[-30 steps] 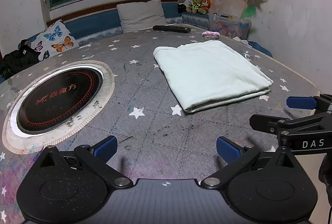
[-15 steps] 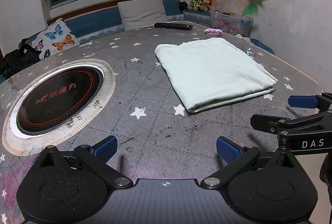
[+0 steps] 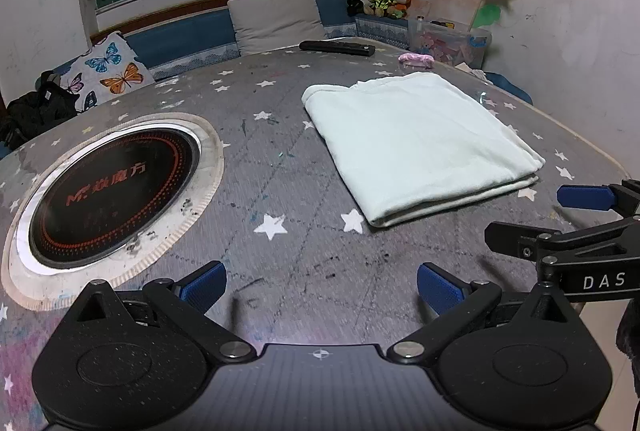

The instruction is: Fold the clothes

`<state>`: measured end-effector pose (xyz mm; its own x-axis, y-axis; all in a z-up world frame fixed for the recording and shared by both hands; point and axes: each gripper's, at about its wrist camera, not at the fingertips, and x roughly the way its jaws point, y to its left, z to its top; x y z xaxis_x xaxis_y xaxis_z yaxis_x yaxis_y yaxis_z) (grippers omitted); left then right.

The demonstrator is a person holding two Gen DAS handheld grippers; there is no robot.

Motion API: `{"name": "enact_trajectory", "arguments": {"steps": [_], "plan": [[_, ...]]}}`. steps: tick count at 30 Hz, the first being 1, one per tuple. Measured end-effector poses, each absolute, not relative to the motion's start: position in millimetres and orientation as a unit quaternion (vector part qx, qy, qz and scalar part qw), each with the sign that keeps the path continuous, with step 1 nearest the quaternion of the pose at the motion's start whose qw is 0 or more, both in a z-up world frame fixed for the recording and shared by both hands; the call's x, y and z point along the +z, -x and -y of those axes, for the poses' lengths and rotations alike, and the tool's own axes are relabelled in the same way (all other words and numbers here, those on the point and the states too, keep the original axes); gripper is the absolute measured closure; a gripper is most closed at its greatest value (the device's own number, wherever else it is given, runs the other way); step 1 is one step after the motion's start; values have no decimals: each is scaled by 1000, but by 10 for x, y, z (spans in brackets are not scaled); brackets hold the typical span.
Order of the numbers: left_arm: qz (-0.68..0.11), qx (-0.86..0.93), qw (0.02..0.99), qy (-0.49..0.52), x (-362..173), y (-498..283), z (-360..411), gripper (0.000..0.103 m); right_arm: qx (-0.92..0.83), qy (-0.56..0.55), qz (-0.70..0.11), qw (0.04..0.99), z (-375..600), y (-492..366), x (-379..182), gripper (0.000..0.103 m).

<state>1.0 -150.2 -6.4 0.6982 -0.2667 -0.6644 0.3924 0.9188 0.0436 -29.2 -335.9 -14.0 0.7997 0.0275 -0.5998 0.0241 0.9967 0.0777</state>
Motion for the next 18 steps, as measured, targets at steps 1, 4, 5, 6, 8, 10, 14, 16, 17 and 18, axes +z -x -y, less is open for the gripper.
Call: {"name": "enact_trajectory", "arguments": {"steps": [1,4,5,6,8,10,14,16,17,18], "plan": [[-345,-179,917,-92,-63,-21,1505,0,1,-41,-317,948,3361,283,-142,0],[-346,-179,916,-92,-58,-50,1511,0,1,-41,-319,947,3365,258,-147,0],[-346,-179,916,-93,-56,-58,1514,0,1,-41,-320,947,3366,250,-149,0],[-346,-179,916,-94,-55,-66,1518,0,1,-41,-320,947,3367,243,-151,0],[-347,-179,916,-94,-52,-83,1523,0,1,-41,-321,946,3373,229,-151,0],[-347,-180,915,-95,-48,-98,1531,0,0,-41,-321,946,3379,215,-148,0],[-348,-180,915,-97,-45,-128,1547,0,0,-42,-319,947,3394,194,-131,0],[-349,-180,914,-97,-46,-141,1553,0,-1,-42,-320,947,3400,181,-129,0],[-349,-180,914,-98,-46,-147,1554,0,-1,-43,-320,946,3402,175,-129,0],[-350,-180,914,-98,-46,-153,1556,0,-1,-43,-320,946,3404,169,-130,0]]}}
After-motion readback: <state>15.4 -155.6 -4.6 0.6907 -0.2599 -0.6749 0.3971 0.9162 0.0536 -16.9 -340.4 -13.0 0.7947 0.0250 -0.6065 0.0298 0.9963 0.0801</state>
